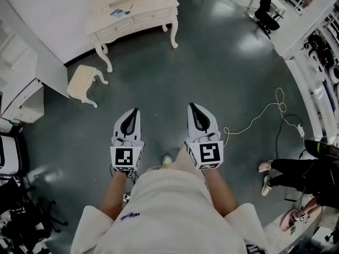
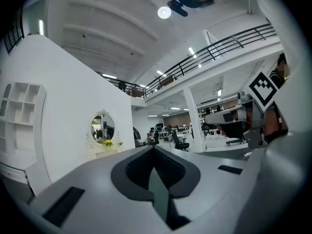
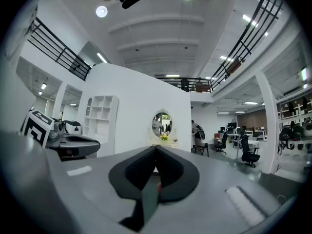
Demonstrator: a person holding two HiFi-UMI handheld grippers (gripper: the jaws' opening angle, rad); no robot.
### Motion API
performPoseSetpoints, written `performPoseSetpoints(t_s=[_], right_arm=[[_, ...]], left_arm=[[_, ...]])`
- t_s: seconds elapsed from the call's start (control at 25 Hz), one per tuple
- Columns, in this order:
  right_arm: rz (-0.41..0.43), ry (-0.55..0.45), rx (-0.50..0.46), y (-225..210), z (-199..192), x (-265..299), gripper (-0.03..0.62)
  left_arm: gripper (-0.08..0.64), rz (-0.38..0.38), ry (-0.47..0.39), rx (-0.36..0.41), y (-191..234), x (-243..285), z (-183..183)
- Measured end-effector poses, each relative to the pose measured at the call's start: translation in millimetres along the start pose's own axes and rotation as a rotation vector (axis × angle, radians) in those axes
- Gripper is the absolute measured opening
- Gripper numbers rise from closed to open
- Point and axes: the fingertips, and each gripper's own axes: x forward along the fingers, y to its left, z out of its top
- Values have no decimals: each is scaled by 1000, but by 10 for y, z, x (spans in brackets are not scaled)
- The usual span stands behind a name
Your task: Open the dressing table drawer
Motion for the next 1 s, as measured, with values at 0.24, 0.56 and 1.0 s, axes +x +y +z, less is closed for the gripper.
performPoseSetpoints(t_s=[0.24,0.56,1.0], right_arm=[[33,-10,-15,6,17,-40,11],[70,-26,-3,161,34,44,11],[117,10,-23,332,-42,88,11]], left_arm=[[8,22,23,-20,-36,-105,-47],[8,28,17,-7,86,-140,55],[8,-15,3,24,70,-184,101]])
